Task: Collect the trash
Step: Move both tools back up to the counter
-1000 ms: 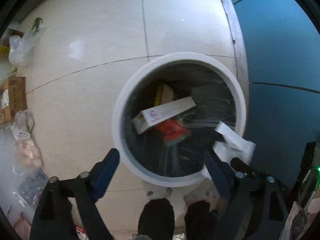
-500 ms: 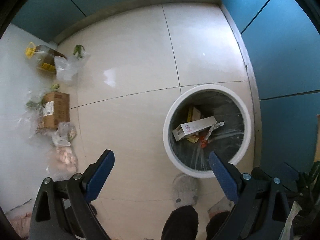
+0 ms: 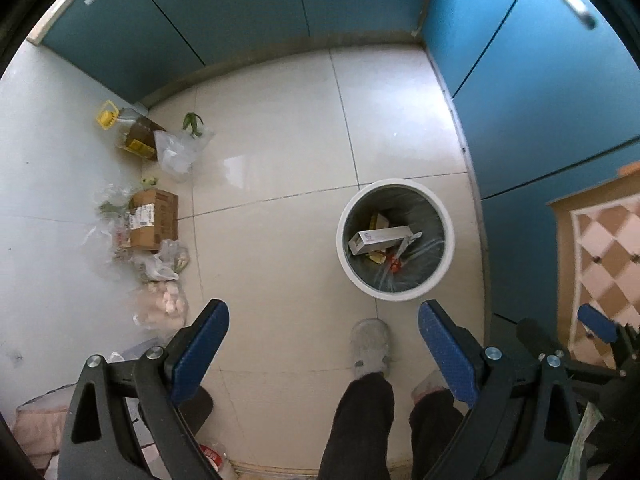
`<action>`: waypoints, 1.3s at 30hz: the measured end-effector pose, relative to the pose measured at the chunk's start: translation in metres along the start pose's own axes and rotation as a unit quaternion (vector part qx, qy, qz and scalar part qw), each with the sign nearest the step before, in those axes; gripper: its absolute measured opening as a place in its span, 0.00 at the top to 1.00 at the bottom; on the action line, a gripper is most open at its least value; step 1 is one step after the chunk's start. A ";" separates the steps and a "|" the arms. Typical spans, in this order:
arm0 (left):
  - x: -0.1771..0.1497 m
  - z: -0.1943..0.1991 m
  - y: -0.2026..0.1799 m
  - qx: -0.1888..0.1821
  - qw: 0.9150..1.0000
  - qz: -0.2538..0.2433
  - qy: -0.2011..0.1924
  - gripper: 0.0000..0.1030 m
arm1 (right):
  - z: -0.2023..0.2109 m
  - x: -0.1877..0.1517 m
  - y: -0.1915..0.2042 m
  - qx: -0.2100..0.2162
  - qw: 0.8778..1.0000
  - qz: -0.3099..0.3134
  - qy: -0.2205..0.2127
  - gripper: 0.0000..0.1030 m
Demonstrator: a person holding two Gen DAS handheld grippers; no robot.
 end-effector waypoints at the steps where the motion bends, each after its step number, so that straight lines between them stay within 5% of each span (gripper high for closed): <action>1: -0.006 0.012 0.000 -0.001 1.000 -0.004 -0.003 0.06 | 0.012 -0.005 0.001 0.000 1.000 0.001 -0.004 0.00; 11: -0.057 0.121 0.007 -0.026 0.999 -0.013 -0.041 0.06 | 0.176 -0.066 0.006 0.005 0.999 0.011 -0.048 0.00; 19: -0.092 0.183 0.001 -0.021 0.997 -0.025 -0.074 0.06 | 0.254 -0.106 0.008 0.024 0.997 0.021 -0.070 0.00; 24: -0.100 0.227 -0.021 -0.004 0.992 -0.028 -0.123 0.06 | 0.289 -0.127 -0.007 0.086 0.993 0.007 -0.084 0.00; 31: -0.102 0.289 -0.142 0.000 0.974 -0.129 -0.188 0.06 | 0.349 -0.150 -0.088 0.142 0.977 -0.056 -0.149 0.00; 35: -0.119 0.295 -0.246 -0.037 0.961 -0.217 -0.169 0.06 | 0.383 -0.189 -0.182 0.145 0.961 -0.140 -0.191 0.00; 39: -0.152 0.276 -0.364 -0.071 0.937 -0.323 -0.111 0.07 | 0.392 -0.250 -0.287 0.130 0.935 -0.252 -0.211 0.00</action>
Point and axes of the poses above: each gripper's, at about its wrist camera, not at the fingertips, and z roughly against the way its jaws point, y to its left, x to its top, the point moved 2 cm from there along -z, roughly the way its jaws point, and after that the axes turned 11 degrees about y, right-handed, at the moved point
